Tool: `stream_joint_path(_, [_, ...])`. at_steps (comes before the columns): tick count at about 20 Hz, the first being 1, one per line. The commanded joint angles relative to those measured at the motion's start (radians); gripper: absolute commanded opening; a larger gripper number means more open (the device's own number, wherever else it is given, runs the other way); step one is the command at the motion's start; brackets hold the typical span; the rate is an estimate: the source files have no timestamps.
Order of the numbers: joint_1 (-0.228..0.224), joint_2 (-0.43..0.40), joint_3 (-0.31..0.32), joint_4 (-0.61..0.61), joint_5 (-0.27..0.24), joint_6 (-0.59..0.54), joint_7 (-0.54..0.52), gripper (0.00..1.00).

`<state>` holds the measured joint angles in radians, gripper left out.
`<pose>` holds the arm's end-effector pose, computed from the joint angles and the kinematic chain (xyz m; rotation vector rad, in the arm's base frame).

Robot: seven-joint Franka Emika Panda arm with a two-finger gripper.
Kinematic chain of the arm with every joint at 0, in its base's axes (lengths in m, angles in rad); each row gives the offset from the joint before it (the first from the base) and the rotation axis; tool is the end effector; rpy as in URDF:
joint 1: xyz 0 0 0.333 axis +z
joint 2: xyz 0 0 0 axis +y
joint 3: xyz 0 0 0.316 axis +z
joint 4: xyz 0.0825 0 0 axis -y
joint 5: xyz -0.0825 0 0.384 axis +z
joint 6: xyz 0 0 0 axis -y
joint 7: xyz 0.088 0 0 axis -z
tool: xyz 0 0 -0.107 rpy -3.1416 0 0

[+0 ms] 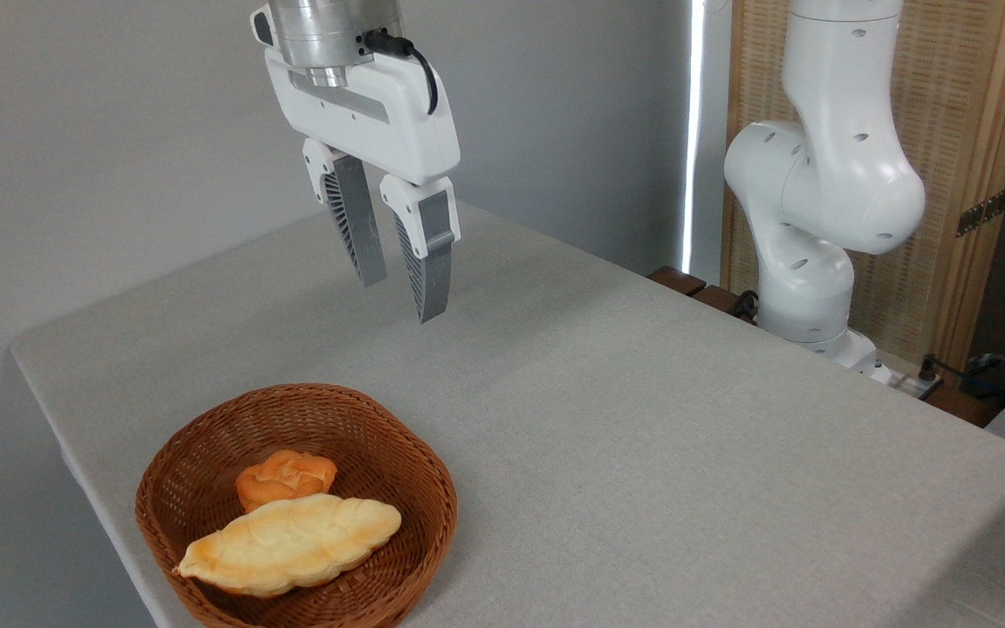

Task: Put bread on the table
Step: 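Move the open gripper down over the long bread roll in the basket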

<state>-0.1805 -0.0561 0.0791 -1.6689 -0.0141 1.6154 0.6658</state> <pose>0.5373 -0.0550 0.6126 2.8977 -1.1686 0.0117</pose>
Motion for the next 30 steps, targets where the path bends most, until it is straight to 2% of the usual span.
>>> stream_joint_path(1, [-0.004, 0.005, 0.054, 0.017, -0.138, -0.041, 0.008, 1.00])
stream_joint_path(8, [-0.004, 0.005, 0.051, 0.017, -0.127, -0.043, 0.012, 1.00])
stream_joint_path(12, [-0.005, 0.005, 0.042, 0.017, -0.095, -0.043, 0.009, 1.00])
stream_joint_path(21, [-0.016, 0.033, 0.038, 0.017, -0.095, -0.020, 0.015, 1.00])
stream_joint_path(27, [-0.017, 0.059, 0.011, 0.011, -0.093, 0.168, 0.021, 1.00])
stream_joint_path(30, [-0.031, 0.105, -0.010, 0.008, -0.093, 0.288, 0.021, 1.00])
